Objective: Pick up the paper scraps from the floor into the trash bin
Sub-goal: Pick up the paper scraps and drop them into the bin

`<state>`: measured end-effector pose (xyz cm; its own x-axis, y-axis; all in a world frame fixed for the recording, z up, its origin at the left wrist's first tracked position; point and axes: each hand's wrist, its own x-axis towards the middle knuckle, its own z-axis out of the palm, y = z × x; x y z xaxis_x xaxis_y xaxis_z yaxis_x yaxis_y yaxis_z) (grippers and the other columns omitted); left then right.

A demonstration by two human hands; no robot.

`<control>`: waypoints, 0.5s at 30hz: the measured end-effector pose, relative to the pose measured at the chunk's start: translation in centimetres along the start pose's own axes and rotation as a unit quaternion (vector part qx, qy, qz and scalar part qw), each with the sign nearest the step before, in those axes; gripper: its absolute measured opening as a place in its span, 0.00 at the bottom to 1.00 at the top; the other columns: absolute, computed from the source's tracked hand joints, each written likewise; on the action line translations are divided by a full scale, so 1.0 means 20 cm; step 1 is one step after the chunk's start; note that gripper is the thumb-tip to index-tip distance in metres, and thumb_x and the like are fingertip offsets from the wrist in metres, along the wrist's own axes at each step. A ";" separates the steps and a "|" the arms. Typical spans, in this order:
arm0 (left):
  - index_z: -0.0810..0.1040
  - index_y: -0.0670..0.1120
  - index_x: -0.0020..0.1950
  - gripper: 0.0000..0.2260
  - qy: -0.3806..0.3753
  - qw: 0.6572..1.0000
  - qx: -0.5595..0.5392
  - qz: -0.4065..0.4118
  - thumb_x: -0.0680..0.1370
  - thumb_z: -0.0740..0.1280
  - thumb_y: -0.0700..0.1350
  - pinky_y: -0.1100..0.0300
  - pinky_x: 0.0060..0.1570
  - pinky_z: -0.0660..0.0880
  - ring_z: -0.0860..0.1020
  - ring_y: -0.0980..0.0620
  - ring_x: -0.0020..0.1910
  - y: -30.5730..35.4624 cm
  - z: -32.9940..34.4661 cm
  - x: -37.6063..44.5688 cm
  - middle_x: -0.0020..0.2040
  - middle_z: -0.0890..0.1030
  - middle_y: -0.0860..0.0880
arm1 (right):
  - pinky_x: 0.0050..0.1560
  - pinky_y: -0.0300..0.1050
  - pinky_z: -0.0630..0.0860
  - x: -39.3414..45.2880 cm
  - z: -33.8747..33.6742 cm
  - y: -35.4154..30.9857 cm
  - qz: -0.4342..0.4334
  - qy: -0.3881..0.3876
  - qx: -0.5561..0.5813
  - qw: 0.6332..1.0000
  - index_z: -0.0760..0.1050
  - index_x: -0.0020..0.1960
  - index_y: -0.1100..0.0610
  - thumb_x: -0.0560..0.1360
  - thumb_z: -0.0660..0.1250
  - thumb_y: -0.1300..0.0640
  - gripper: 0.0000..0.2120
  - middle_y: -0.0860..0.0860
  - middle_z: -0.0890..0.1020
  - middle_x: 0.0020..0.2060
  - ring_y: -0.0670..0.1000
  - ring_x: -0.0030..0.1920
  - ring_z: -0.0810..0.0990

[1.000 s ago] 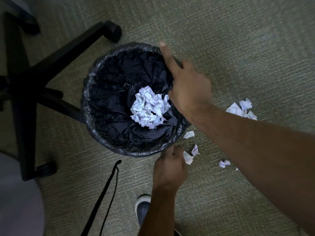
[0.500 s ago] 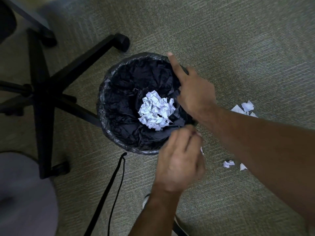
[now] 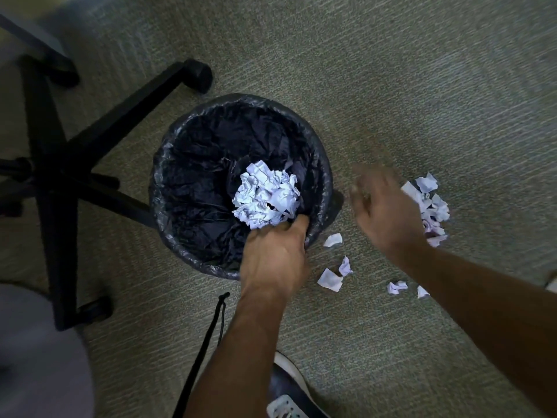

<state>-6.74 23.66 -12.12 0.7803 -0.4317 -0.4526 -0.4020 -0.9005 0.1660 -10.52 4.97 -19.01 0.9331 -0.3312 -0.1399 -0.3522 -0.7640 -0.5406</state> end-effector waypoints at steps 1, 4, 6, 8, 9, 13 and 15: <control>0.68 0.51 0.61 0.21 0.002 1.000 0.000 -0.001 0.71 0.66 0.38 0.55 0.42 0.68 0.67 0.50 0.35 0.00 -0.01 0.01 0.38 0.77 0.51 | 0.46 0.50 0.78 -0.06 0.03 0.06 0.000 -0.048 -0.054 0.997 0.69 0.70 0.53 0.83 0.57 0.53 0.16 0.55 0.76 0.62 0.58 0.54 0.81; 0.68 0.52 0.60 0.21 -0.002 1.000 -0.005 0.002 0.71 0.65 0.37 0.57 0.40 0.64 0.66 0.51 0.31 0.01 -0.01 0.01 0.34 0.70 0.54 | 0.46 0.51 0.79 -0.24 0.13 0.17 -0.046 -0.200 -0.236 0.950 0.67 0.69 0.54 0.77 0.60 0.58 0.20 0.54 0.76 0.61 0.58 0.55 0.80; 0.68 0.52 0.61 0.21 -0.003 1.000 -0.005 0.003 0.71 0.63 0.36 0.56 0.40 0.64 0.63 0.55 0.28 0.00 -0.01 0.01 0.32 0.66 0.55 | 0.58 0.56 0.77 -0.34 0.20 0.19 -0.091 -0.270 -0.307 0.908 0.62 0.75 0.55 0.77 0.61 0.59 0.27 0.58 0.70 0.71 0.61 0.64 0.76; 0.68 0.52 0.61 0.20 0.002 1.000 -0.006 0.005 0.72 0.63 0.36 0.56 0.40 0.64 0.61 0.56 0.27 0.00 -0.01 0.01 0.31 0.64 0.55 | 0.62 0.61 0.74 -0.40 0.26 0.21 -0.118 -0.308 -0.342 0.880 0.64 0.77 0.56 0.74 0.70 0.57 0.33 0.62 0.65 0.76 0.67 0.69 0.72; 0.68 0.52 0.61 0.20 0.003 1.000 -0.008 0.004 0.72 0.63 0.36 0.57 0.40 0.64 0.61 0.56 0.28 0.00 -0.02 0.01 0.31 0.64 0.55 | 0.59 0.63 0.75 -0.42 0.28 0.21 -0.127 -0.313 -0.344 0.876 0.68 0.75 0.56 0.69 0.75 0.57 0.36 0.63 0.67 0.75 0.69 0.67 0.74; 0.66 0.54 0.63 0.21 -0.021 1.000 -0.013 -0.003 0.73 0.64 0.38 0.58 0.40 0.66 0.62 0.56 0.29 0.01 -0.02 0.02 0.30 0.63 0.56 | 0.58 0.64 0.76 -0.42 0.37 0.22 -0.169 -0.310 -0.328 0.876 0.68 0.76 0.51 0.68 0.74 0.57 0.37 0.60 0.59 0.79 0.71 0.69 0.72; 0.67 0.53 0.63 0.22 -0.019 1.000 -0.015 0.003 0.72 0.65 0.39 0.58 0.40 0.66 0.66 0.53 0.31 0.01 -0.02 0.02 0.30 0.63 0.56 | 0.68 0.64 0.68 -0.41 0.40 0.22 -0.181 -0.292 -0.298 0.891 0.52 0.82 0.49 0.77 0.65 0.56 0.37 0.57 0.40 0.79 0.71 0.76 0.59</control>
<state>-6.28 23.31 -11.88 0.7590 -0.4351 -0.4843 -0.3912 -0.8994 0.1949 -19.24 8.67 -26.83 0.8100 0.2080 -0.5483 0.1653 -0.9781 -0.1268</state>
